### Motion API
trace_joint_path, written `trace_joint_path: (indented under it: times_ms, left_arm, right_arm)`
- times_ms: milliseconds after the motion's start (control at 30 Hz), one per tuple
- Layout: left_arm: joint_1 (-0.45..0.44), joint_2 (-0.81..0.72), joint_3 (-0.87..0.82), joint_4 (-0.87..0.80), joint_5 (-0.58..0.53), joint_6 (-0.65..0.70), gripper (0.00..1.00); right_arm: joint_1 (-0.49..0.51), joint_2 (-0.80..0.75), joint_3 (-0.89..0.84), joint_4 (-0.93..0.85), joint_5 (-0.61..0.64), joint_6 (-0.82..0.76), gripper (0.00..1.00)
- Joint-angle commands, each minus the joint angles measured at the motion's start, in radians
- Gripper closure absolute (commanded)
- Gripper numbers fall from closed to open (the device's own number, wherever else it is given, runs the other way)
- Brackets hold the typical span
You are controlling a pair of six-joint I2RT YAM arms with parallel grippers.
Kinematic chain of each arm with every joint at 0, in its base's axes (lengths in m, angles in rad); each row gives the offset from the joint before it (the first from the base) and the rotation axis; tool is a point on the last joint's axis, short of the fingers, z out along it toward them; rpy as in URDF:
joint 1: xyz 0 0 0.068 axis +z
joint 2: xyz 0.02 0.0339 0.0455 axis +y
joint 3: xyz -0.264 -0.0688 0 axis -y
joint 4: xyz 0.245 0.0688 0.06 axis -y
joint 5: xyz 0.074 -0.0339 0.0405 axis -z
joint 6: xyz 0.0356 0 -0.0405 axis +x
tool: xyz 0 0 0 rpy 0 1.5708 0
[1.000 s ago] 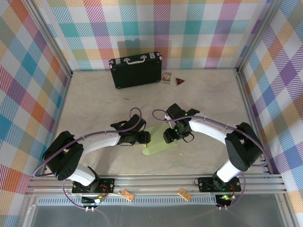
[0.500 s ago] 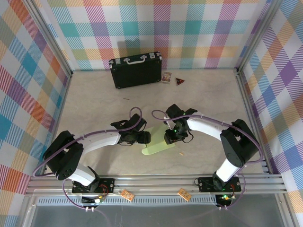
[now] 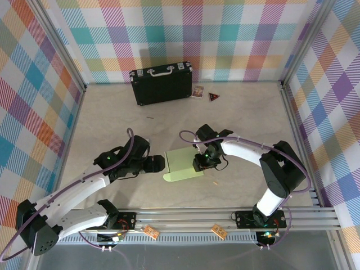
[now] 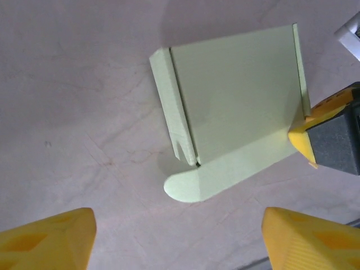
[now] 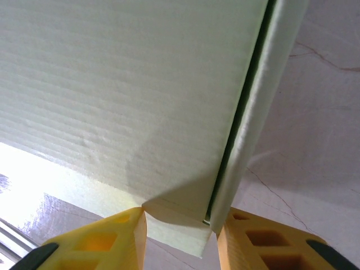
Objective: Fold the paper box
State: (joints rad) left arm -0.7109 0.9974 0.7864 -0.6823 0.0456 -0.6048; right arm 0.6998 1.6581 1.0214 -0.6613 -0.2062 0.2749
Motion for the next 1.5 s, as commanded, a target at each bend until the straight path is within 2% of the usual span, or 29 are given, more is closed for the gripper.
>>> trace_joint_path:
  times_ms: [0,200,333,633,1100,1233,1333,1400,1467]
  left_arm:
    - [-0.005,0.046,-0.078,0.025,0.101,-0.054,0.28]
    - [-0.087,0.173,-0.12,0.213,0.112,-0.118,0.31]
    - [-0.088,0.226,-0.106,0.239,0.104,-0.121,0.31]
    - [-0.103,0.304,-0.098,0.3,0.181,-0.125,0.35]
    - [-0.105,0.293,-0.109,0.366,0.226,-0.162,0.38]
    - [-0.098,0.255,-0.113,0.315,0.181,-0.152,0.37]
    - [-0.085,0.242,-0.133,0.332,0.18,-0.162,0.42]
    - [-0.086,0.239,-0.144,0.338,0.161,-0.175,0.52]
    - [-0.086,0.232,-0.158,0.354,0.154,-0.189,0.57]
  right_arm:
    - [0.004,0.011,0.001,0.02,-0.031,0.022,0.63]
    - [0.004,0.012,-0.004,0.033,-0.04,0.026,0.63]
    - [0.004,0.013,-0.004,0.035,-0.051,0.028,0.63]
    - [0.004,0.008,0.004,0.036,-0.089,0.037,0.64]
    - [0.004,0.003,-0.004,0.058,-0.166,0.048,0.65]
    - [0.004,0.004,-0.012,0.058,-0.163,0.045,0.65]
    - [0.004,0.007,-0.015,0.064,-0.174,0.05,0.67]
    - [0.004,0.005,-0.02,0.069,-0.186,0.052,0.68]
    - [0.004,0.005,-0.018,0.067,-0.189,0.051,0.68]
